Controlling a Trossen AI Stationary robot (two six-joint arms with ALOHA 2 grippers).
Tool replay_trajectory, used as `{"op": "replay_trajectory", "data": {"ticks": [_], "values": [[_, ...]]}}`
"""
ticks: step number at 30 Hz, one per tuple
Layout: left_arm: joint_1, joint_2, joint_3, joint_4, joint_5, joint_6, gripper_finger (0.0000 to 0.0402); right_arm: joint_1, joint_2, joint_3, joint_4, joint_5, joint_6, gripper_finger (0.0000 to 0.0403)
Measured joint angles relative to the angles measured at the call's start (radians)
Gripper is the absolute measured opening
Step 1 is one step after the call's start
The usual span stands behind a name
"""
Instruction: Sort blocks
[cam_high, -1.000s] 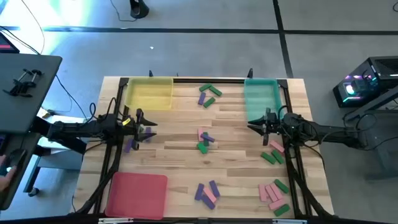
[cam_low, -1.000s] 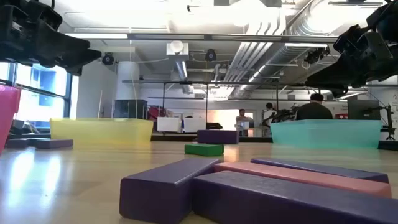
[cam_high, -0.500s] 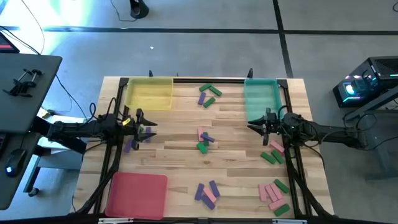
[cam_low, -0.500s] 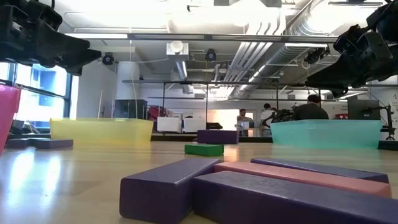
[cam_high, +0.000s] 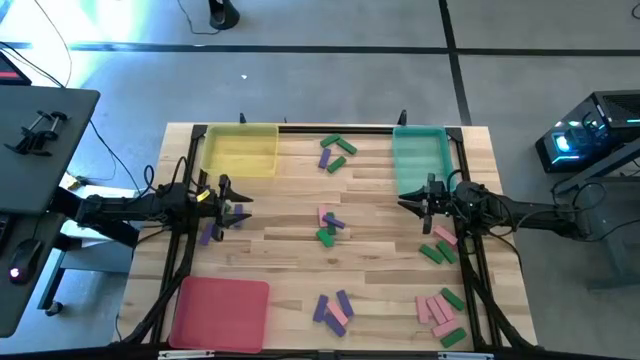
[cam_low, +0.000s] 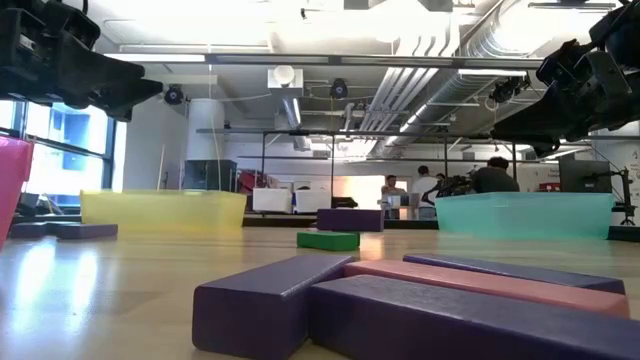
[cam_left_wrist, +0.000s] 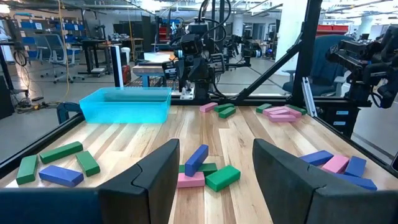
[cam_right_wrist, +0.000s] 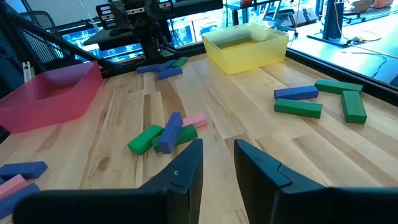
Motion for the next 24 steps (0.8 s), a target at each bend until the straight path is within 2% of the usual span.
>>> {"op": "replay_trajectory", "data": {"ticks": [7,13,17,19,22,24], "values": [[0.0,0.0,0.0,0.0,0.0,0.002,0.0191,0.0,0.0,0.0,0.0,0.0,0.0,0.0083],[0.0,0.0,0.0,0.011,-0.024,0.18,0.0191,0.0,0.0,0.0,0.0,0.0,-0.042,0.0083],[0.0,0.0,0.0,0.011,-0.025,0.181,0.0191,0.001,0.0,0.0,0.003,-0.011,0.134,0.0083],[0.0,0.0,0.0,0.011,-0.026,0.159,0.0191,-0.001,0.0,0.0,0.044,0.046,0.207,0.0083],[0.0,0.0,0.0,0.015,-0.026,0.075,0.0191,-0.001,0.0,0.0,0.134,0.119,0.297,0.0083],[0.0,0.0,-0.001,0.022,-0.026,0.009,0.0191,0.0,0.001,0.0,0.213,0.09,0.337,0.0083]]}}
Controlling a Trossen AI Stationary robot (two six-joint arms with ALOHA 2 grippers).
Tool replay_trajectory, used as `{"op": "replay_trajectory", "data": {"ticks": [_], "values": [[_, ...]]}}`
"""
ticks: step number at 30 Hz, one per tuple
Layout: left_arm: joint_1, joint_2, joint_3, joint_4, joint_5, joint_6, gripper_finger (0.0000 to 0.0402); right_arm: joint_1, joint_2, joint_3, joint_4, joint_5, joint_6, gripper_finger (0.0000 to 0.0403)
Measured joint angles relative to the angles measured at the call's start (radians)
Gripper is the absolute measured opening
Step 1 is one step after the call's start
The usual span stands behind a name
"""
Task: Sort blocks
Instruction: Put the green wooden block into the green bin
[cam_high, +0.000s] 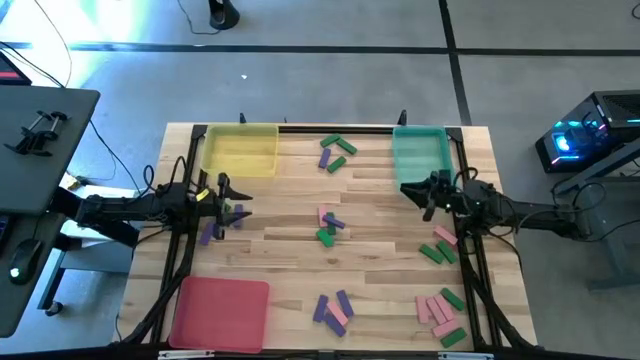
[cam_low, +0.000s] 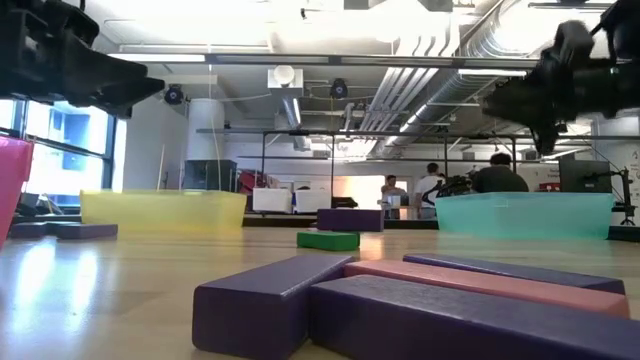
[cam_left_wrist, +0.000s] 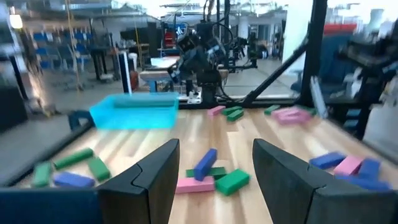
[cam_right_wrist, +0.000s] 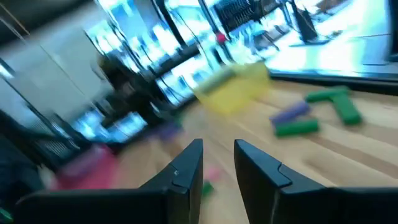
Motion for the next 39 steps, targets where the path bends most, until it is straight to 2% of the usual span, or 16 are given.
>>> {"op": "replay_trajectory", "data": {"ticks": [3,5,10,15,21,24,27,30,33,35,39], "values": [[0.0,0.0,0.0,0.069,-0.001,-0.018,0.0191,0.029,0.006,0.0,0.153,-0.123,-0.055,0.0083],[0.0,0.0,0.0,0.123,0.0,-0.033,0.0191,0.075,0.025,0.0,0.236,-0.125,-0.114,0.0083],[-0.001,0.0,0.0,0.25,-0.001,-0.064,0.0191,0.213,0.114,0.0,0.318,-0.014,-0.295,0.0083],[-0.001,0.0,0.0,0.276,-0.002,-0.063,0.0191,0.321,0.206,0.0,0.327,0.106,-0.426,0.0083],[-0.001,0.0,0.0,0.273,-0.004,-0.062,0.0191,0.393,0.281,0.006,0.345,0.116,-0.482,0.0083],[-0.001,0.0,0.0,0.266,-0.004,-0.061,0.0191,0.422,0.317,0.075,0.266,0.122,-0.554,0.0083],[-0.001,0.0,0.0,0.269,-0.004,-0.042,0.0191,0.449,0.373,0.202,0.127,0.17,-0.583,0.0083],[-0.001,0.0,0.0,0.269,-0.004,-0.019,0.0191,0.46,0.445,0.319,-0.007,0.148,-0.458,0.0083],[-0.001,0.0,0.0,0.269,-0.004,-0.019,0.0191,0.451,0.511,0.404,-0.044,0.082,-0.323,0.0083],[-0.001,0.0,0.0,0.268,-0.004,-0.019,0.0191,0.454,0.56,0.485,-0.134,0.098,-0.288,0.0083],[-0.001,0.0,0.0,0.26,-0.004,-0.025,0.0191,0.516,0.712,0.683,-0.506,0.212,-0.217,0.0083]]}}
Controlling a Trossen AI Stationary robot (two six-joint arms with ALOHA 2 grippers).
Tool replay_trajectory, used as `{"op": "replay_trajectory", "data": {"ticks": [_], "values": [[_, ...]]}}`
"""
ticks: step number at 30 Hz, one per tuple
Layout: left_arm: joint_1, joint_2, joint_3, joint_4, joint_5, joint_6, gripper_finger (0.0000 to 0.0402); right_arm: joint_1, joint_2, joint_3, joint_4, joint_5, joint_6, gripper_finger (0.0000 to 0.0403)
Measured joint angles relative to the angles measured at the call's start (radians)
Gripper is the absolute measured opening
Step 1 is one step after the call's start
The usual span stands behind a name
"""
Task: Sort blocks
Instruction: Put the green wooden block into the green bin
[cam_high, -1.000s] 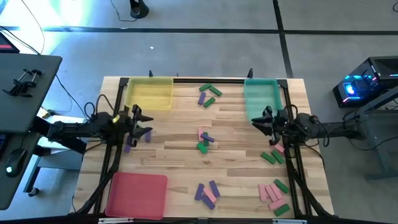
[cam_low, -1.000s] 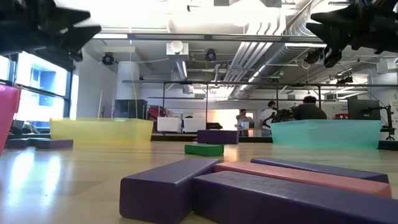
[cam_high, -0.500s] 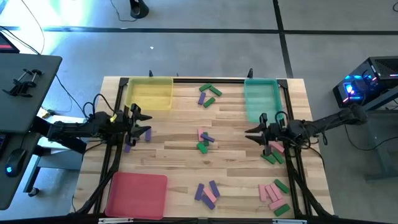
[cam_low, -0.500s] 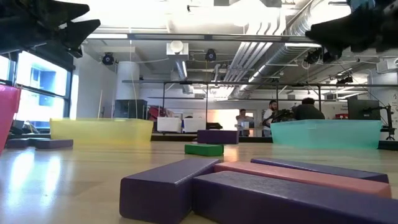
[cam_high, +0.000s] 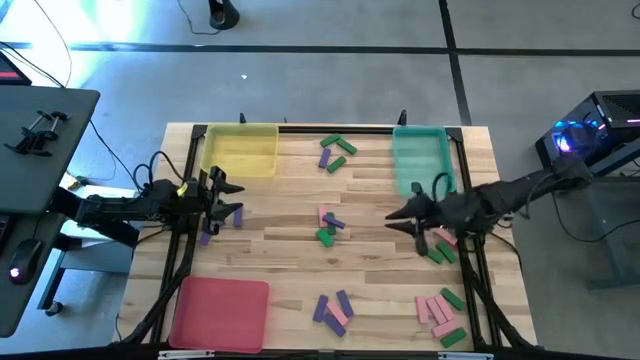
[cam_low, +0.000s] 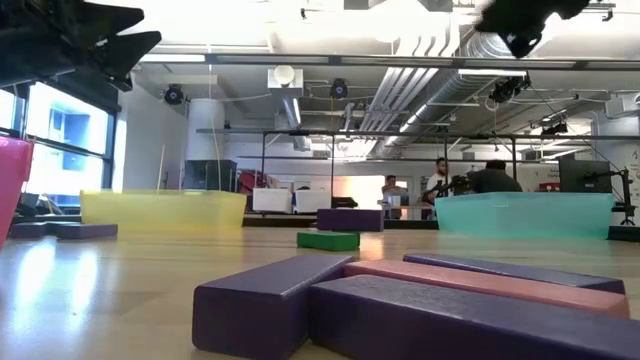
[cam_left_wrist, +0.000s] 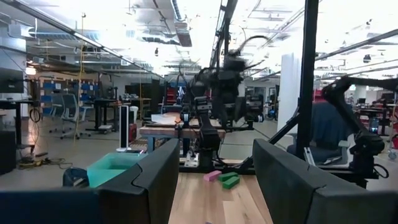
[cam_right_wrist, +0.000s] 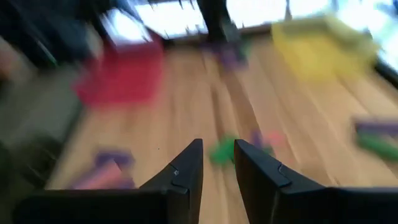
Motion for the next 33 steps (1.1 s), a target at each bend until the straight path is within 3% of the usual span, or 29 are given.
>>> {"op": "replay_trajectory", "data": {"ticks": [5,11,21,26,33], "values": [[0.0,0.0,0.0,-0.003,0.0,-0.038,0.0191,0.079,0.222,0.2,-0.41,0.07,0.225,0.009],[0.0,0.0,0.0,-0.006,0.0,-0.038,0.0191,0.185,0.382,0.215,-0.685,-0.053,0.575,0.0143],[0.0,0.0,0.0,-0.005,0.0,-0.039,0.0191,0.413,0.405,-0.01,-0.626,-0.071,0.911,0.0258],[0.0,0.0,0.0,-0.005,0.0,-0.039,0.0191,0.502,0.405,-0.114,-0.572,-0.071,1.088,0.0265],[0.0,0.0,0.0,-0.003,0.0,-0.055,0.0191,0.502,0.405,-0.21,-0.517,0.014,1.133,0.0261]]}}
